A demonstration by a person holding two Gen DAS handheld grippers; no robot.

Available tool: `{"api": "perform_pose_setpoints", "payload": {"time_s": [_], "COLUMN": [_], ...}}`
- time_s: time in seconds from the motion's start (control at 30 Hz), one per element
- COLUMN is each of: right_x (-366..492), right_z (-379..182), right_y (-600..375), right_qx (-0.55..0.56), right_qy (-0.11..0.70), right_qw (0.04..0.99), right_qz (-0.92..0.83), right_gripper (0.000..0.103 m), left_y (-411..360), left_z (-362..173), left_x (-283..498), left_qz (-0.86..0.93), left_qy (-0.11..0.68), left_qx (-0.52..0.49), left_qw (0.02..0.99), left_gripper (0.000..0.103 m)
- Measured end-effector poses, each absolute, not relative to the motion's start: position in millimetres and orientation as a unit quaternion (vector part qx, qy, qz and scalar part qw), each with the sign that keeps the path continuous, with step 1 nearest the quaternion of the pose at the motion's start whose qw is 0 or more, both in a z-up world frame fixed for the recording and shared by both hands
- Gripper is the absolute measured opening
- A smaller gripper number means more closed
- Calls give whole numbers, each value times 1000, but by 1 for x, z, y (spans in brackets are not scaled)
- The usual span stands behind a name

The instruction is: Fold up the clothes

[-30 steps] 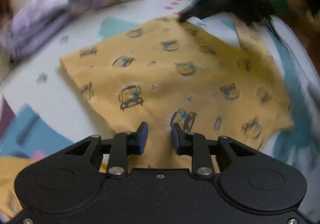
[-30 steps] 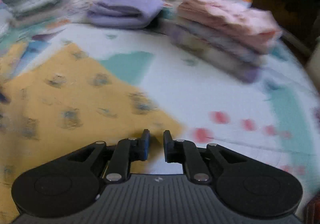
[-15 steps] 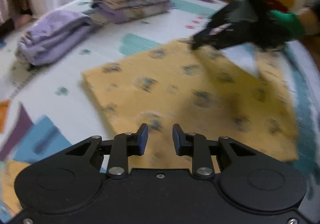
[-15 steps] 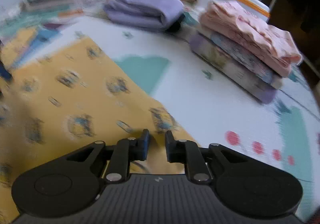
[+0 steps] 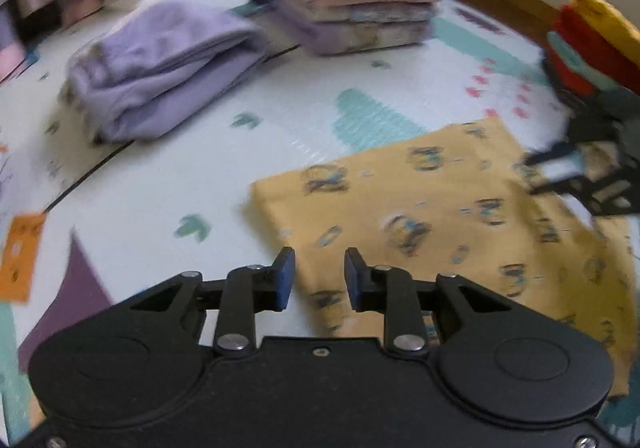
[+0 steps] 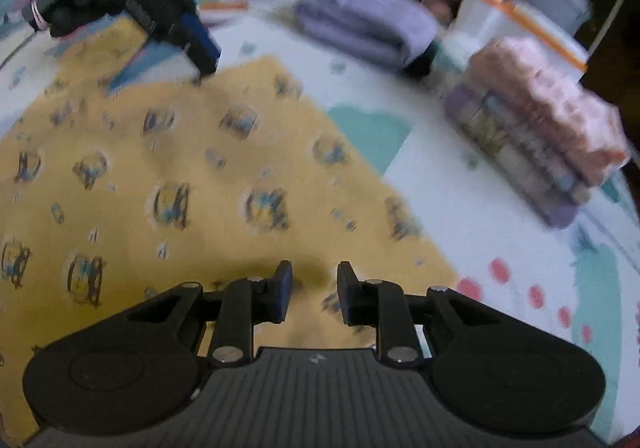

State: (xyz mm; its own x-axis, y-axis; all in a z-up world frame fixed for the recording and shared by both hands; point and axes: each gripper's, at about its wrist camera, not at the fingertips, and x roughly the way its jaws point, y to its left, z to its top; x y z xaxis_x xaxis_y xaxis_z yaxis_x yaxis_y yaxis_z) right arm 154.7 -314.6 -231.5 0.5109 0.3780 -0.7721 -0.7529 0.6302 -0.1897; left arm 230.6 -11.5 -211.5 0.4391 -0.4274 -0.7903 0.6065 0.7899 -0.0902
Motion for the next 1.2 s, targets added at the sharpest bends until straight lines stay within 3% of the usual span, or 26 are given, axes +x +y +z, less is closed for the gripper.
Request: {"api": "perform_pose_setpoints", "payload": {"time_s": [0.07, 0.17, 0.47, 0.63, 0.9, 1.0, 1.2], "right_x": [167, 181, 172, 132, 104, 138, 167], "right_z": [-236, -243, -229, -210, -214, -233, -223], "right_y": [-321, -338, -340, -329, -246, -231, -273], "right_qx": [-242, -195, -236, -219, -221, -216, -153], "right_qy": [387, 413, 383, 355, 322, 381, 406], "right_qw": [830, 836, 839, 835, 793, 786, 815], "right_qz": [320, 305, 305, 360, 467, 435, 383], "right_gripper": [25, 34, 29, 29, 27, 29, 31], "left_y": [-17, -11, -14, -23, -10, -7, 2], "left_z": [-219, -230, -188, -204, -219, -226, -220], "left_x": [233, 241, 175, 114, 91, 84, 68], "left_qz": [-309, -288, -329, -348, -310, -304, -309], "left_qy": [435, 442, 398, 412, 452, 461, 472], "left_qx": [116, 134, 105, 143, 123, 136, 127], "left_qw": [838, 839, 850, 830, 828, 823, 816], "left_gripper": [24, 27, 26, 26, 26, 27, 27]}}
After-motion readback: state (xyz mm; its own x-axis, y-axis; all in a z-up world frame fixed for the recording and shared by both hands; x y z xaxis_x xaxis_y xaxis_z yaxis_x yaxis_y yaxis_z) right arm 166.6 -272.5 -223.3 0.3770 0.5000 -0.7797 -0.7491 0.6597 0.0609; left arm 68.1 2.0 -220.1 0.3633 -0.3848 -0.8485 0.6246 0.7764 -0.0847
